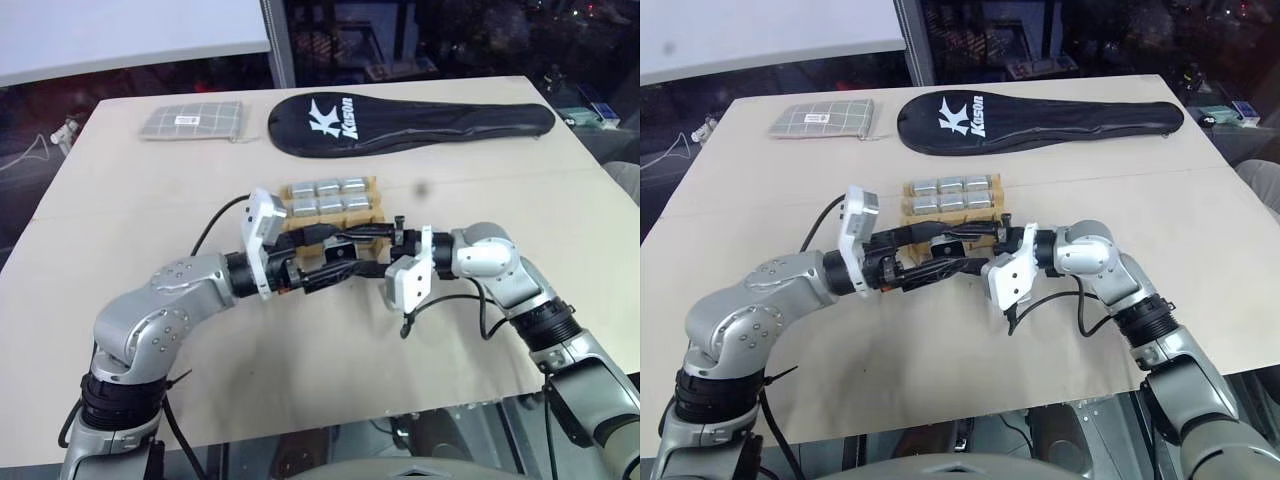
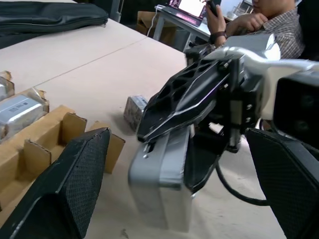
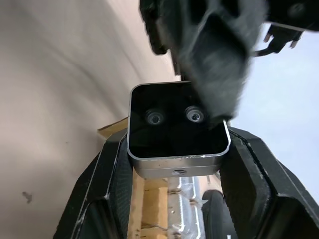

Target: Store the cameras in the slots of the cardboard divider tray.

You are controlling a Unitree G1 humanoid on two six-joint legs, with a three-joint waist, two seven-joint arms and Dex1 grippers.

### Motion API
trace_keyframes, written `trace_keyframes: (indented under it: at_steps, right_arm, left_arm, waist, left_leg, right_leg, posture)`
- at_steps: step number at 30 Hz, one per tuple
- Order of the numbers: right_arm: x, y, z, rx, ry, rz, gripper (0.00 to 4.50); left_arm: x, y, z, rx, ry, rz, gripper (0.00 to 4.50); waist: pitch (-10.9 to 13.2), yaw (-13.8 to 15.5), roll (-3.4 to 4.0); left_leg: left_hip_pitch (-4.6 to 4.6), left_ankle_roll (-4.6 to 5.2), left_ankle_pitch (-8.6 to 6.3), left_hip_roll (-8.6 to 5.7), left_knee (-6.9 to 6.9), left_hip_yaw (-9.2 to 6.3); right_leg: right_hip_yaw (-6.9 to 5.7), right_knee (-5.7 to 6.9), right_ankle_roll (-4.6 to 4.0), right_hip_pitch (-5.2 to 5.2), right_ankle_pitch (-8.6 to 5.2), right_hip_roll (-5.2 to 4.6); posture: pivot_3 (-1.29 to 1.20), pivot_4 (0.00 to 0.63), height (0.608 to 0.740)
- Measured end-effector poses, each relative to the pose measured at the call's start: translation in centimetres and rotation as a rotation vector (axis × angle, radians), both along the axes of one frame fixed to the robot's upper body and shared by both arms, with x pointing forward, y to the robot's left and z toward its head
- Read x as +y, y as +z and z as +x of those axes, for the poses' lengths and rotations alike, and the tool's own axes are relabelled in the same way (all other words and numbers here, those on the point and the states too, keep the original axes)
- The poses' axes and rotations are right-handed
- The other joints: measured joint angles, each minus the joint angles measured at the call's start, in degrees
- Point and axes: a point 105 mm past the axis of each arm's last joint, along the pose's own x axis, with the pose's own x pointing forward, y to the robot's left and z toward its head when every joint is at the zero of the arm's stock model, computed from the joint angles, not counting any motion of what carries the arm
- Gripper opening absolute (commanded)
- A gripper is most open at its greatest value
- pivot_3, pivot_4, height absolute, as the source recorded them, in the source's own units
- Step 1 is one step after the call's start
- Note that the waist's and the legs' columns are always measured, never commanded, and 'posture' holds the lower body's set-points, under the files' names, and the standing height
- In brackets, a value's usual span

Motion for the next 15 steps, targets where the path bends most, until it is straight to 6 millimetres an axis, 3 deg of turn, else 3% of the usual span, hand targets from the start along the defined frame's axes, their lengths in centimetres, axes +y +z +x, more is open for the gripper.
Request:
trace_keyframes:
  at_steps: [4, 15]
  right_arm:
    - [-0.2, 0.0, 0.0, -0.012, 0.000, 0.003, 1.92]
    - [-0.5, -0.1, 0.1, -0.021, -0.003, 0.017, 1.92]
  left_arm:
    - [0.6, 0.3, 0.2, -0.003, 0.021, 0.008, 1.73]
    - [1.7, -0.9, -0.3, 0.064, 0.002, 0.071, 1.73]
  waist:
    - [0.0, 0.0, 0.00]
    - [0.0, 0.0, 0.00]
  left_leg:
    - [0.00, -0.01, 0.00, 0.00, -0.01, 0.00]
    - [0.00, 0.10, -0.06, 0.00, -0.01, 0.00]
  right_leg:
    - [0.00, 0.00, 0.00, 0.00, 0.00, -0.01]
    - [0.01, -0.01, 0.00, -0.01, -0.01, -0.01]
  posture:
    - [0.00, 0.150, 0.740]
    - [0.00, 0.150, 0.740]
